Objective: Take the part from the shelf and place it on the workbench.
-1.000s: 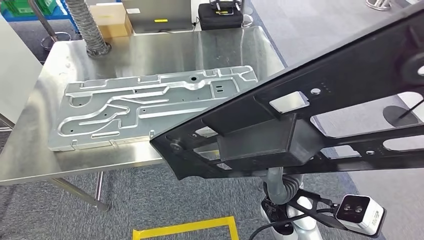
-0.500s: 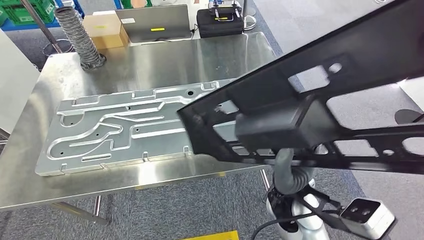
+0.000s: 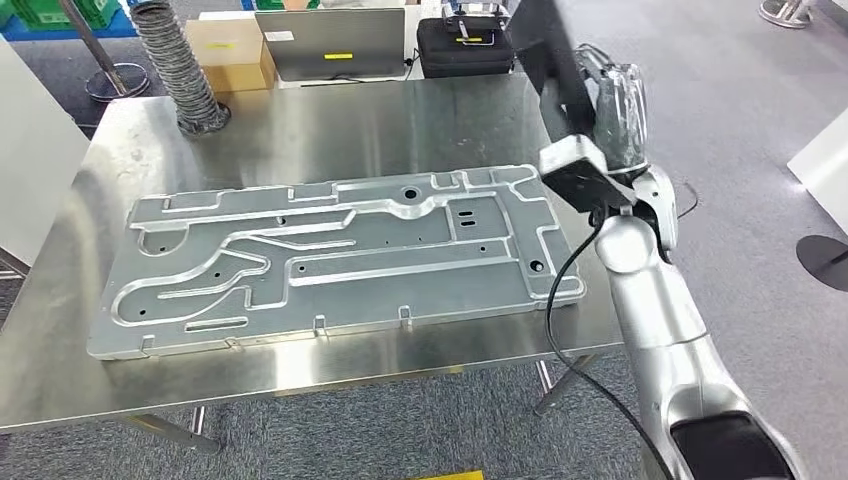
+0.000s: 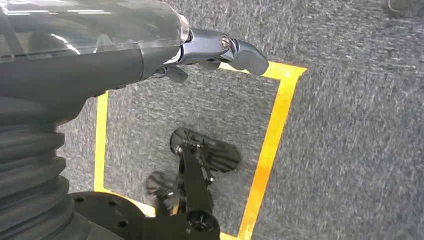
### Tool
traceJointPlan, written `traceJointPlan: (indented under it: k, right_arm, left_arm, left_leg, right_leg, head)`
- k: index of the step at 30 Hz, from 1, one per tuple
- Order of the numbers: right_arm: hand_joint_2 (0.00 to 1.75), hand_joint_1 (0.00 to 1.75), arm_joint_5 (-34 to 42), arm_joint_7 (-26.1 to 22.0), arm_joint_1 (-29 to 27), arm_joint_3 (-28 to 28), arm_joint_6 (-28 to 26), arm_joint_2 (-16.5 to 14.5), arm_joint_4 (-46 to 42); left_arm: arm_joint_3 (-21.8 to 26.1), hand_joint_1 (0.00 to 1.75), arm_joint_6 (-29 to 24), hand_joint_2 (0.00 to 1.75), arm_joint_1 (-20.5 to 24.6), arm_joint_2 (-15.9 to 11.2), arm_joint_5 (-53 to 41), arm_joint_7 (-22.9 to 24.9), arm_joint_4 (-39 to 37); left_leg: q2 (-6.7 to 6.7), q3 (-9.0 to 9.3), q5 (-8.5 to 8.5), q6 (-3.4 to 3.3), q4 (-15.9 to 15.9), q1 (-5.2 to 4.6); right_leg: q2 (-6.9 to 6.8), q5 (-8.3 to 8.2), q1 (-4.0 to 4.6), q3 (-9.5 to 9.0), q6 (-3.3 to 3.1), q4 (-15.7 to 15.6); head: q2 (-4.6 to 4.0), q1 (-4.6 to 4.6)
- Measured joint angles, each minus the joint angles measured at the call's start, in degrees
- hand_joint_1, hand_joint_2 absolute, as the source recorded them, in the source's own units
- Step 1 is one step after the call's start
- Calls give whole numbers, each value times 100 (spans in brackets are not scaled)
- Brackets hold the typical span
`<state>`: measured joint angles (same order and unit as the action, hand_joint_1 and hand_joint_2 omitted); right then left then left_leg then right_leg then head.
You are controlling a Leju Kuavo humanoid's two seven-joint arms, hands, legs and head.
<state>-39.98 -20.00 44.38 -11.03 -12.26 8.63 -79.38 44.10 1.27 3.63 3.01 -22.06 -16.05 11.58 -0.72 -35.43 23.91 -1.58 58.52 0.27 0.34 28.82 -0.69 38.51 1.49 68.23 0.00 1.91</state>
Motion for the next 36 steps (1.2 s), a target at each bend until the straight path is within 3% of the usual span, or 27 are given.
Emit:
traceJointPlan:
  k: [2,5,8,10,12,13,14,15,17,18,19,23,25,27,28,29,30,33,34,36]
  right_arm:
    - [175,175,-781,264,328,-182,-99,50,420]
    - [175,175,-1781,587,779,-556,-74,42,1031]
    - [175,175,-2467,729,1089,-1042,54,-47,1626]
    - [175,175,-2641,764,1213,-1279,79,-151,1932]
    - [175,175,-2771,726,1309,-1465,147,-247,2190]
    - [175,175,-2851,673,1351,-1563,218,-297,2332]
    - [175,175,-2930,593,1389,-1678,298,-361,2502]
    - [175,175,-2995,511,1415,-1797,359,-439,2683]
    - [175,175,-3079,378,1440,-2035,397,-623,3062]
    - [175,175,-3095,347,1448,-2121,387,-702,3214]
    - [175,175,-3103,329,1459,-2185,377,-768,3350]
    - [175,175,-3092,311,1514,-2304,349,-897,3685]
    - [175,175,-3089,292,1555,-2327,351,-916,3792]
    - [175,175,-3086,226,1586,-2362,409,-938,3903]
    - [175,175,-3087,177,1585,-2398,463,-958,3976]
    - [175,175,-3092,136,1572,-2444,517,-992,4062]
    - [175,175,-3096,109,1551,-2503,557,-1044,4167]
    - [175,175,-3059,122,1488,-2650,564,-1259,4502]
    - [175,175,-3022,142,1477,-2681,545,-1327,4611]
    - [175,175,-2935,183,1455,-2722,502,-1413,4829]
  left_arm:
    - [7,0,20,175,0,14,-45,-21,0]
    - [10,0,45,175,26,31,-126,-37,0]
    - [10,0,61,175,60,30,-206,-39,2]
    - [9,0,62,175,86,32,-240,-37,4]
    - [8,0,67,175,98,37,-266,-24,4]
    - [8,0,72,175,99,38,-283,-13,4]
    - [8,0,78,175,102,38,-305,1,4]
    - [8,0,82,175,112,38,-330,14,4]
    - [8,0,84,175,153,39,-366,36,4]
    - [7,0,84,175,178,41,-376,44,3]
    - [7,0,84,175,202,45,-381,50,3]
    - [5,0,87,175,227,60,-390,69,4]
    - [5,0,85,175,229,67,-393,70,4]
    - [5,0,83,175,236,67,-398,70,4]
    - [5,0,81,175,235,67,-403,68,4]
    - [5,0,80,175,232,68,-411,59,4]
    - [5,0,79,175,227,71,-418,36,4]
    - [5,0,86,175,222,96,-430,-90,4]
    - [5,0,92,175,224,104,-432,-129,4]
    - [5,0,99,175,223,110,-440,-187,4]
  left_leg:
    - [-20,33,28,20,1,-18]
    - [-26,9,39,82,0,-27]
    - [-18,-12,113,172,62,-18]
    - [2,-230,383,233,539,-4]
    - [21,-616,692,281,1316,21]
    - [28,-758,735,299,1566,34]
    - [33,-802,664,313,1607,47]
    - [38,-724,483,321,1402,61]
    - [49,-352,52,319,597,73]
    - [47,-194,-64,303,255,69]
    - [43,-107,-106,279,59,59]
    - [19,-80,-72,138,-21,61]
    - [19,-60,-74,78,-47,75]
    - [19,-55,-62,45,-46,63]
    - [18,-49,-56,36,-44,54]
    - [17,-39,-49,29,-43,44]
    - [15,-24,-40,26,-41,31]
    - [20,14,-12,43,-39,-15]
    - [25,11,-9,59,-39,-23]
    - [28,7,-12,106,-49,-21]
  right_leg:
    - [2,-353,24,-220,-68,-632]
    - [-3,-379,73,-317,-128,-927]
    - [-19,-396,42,-365,-198,-1031]
    - [-36,-406,16,-409,-244,-1078]
    - [-44,-389,18,-428,-267,-1080]
    - [-47,-376,19,-442,-270,-1078]
    - [-44,-360,18,-460,-268,-1075]
    - [-37,-340,15,-487,-260,-1072]
    - [-20,-283,18,-546,-222,-1054]
    - [-16,-257,26,-557,-197,-1038]
    - [-17,-240,36,-556,-168,-1026]
    - [-36,-160,32,-528,-54,-964]
    - [-34,88,18,-327,-8,-530]
    - [-34,408,15,82,14,259]
    - [-34,478,14,259,13,563]
    - [-33,445,16,352,2,682]
    - [-33,298,23,333,-23,565]
    - [-36,-323,76,-142,-166,-607]
    - [-40,-415,95,-252,-200,-869]
    - [-49,-431,124,-309,-223,-1008]
  head:
    - [0,-1]
    - [0,0]
    - [0,1]
    - [0,1]
    - [0,1]
    - [0,1]
    - [0,1]
    - [0,1]
    - [0,1]
    - [0,1]
    - [0,1]
    - [0,1]
    - [0,1]
    - [0,1]
    - [0,1]
    - [0,1]
    - [0,1]
    - [0,1]
    - [0,1]
    - [0,1]
